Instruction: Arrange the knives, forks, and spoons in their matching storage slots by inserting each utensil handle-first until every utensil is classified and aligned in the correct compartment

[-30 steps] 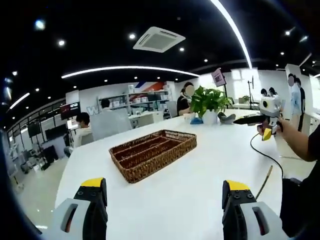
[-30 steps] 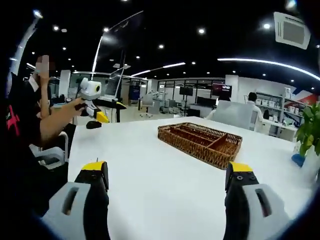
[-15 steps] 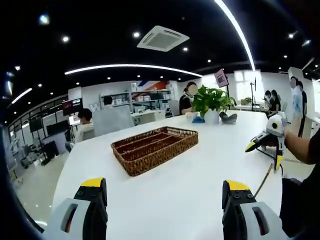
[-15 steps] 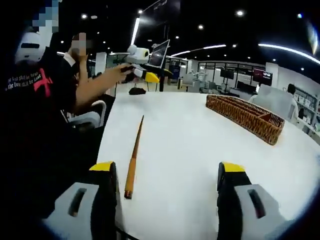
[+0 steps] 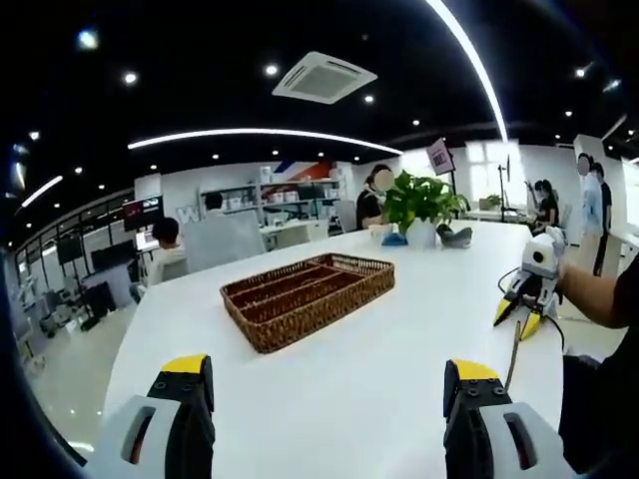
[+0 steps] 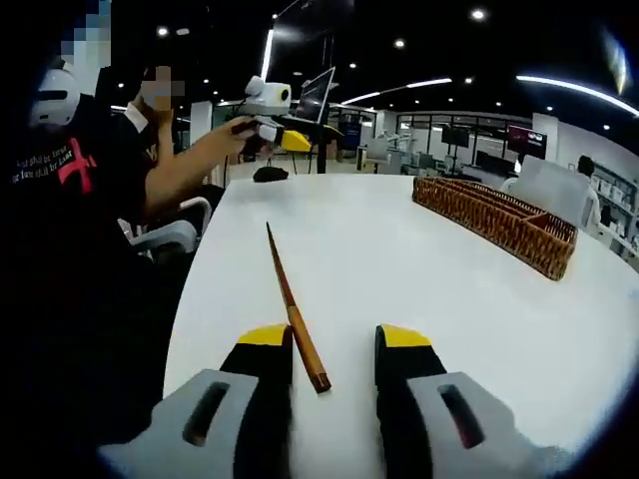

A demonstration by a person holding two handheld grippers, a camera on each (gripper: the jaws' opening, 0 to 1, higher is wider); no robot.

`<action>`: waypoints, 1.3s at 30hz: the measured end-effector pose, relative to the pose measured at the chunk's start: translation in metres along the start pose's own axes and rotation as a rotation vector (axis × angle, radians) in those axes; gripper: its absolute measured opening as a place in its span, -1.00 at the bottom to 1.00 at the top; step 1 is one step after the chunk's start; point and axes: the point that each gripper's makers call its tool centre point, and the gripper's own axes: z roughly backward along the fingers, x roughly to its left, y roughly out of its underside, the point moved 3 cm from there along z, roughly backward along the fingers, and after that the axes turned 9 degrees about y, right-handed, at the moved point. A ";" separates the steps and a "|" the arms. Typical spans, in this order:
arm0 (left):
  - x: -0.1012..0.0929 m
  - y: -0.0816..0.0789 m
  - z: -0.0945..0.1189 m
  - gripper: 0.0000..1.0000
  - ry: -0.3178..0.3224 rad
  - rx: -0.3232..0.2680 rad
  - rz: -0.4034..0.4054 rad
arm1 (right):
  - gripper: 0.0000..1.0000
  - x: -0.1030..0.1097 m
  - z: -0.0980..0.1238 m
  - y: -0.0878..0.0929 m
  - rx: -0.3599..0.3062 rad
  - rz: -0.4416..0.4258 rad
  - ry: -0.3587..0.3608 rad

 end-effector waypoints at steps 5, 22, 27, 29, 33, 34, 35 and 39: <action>-0.001 0.001 0.000 1.00 0.003 0.003 -0.001 | -0.90 0.002 -0.002 -0.003 -0.003 0.017 -0.011; 0.002 0.003 0.002 1.00 0.003 0.013 -0.005 | -0.93 0.001 -0.010 -0.007 0.024 -0.069 0.016; 0.006 0.002 -0.001 1.00 0.002 0.013 -0.003 | -0.93 -0.005 -0.009 -0.023 -0.009 -0.088 0.029; 0.007 0.003 -0.003 1.00 0.010 0.024 -0.006 | -0.93 -0.007 -0.012 -0.028 -0.008 -0.092 0.042; 0.013 0.003 -0.004 1.00 0.001 0.022 -0.003 | -0.94 -0.013 -0.012 -0.033 -0.007 -0.107 0.076; 0.015 0.002 -0.004 1.00 -0.003 0.018 -0.002 | -0.94 -0.016 -0.011 -0.037 -0.015 -0.115 0.092; 0.017 0.002 -0.005 1.00 -0.005 0.016 0.000 | -0.94 -0.018 -0.011 -0.039 -0.019 -0.121 0.102; 0.023 0.000 -0.009 1.00 -0.010 0.014 -0.002 | -0.94 -0.035 -0.005 -0.053 -0.063 -0.148 0.184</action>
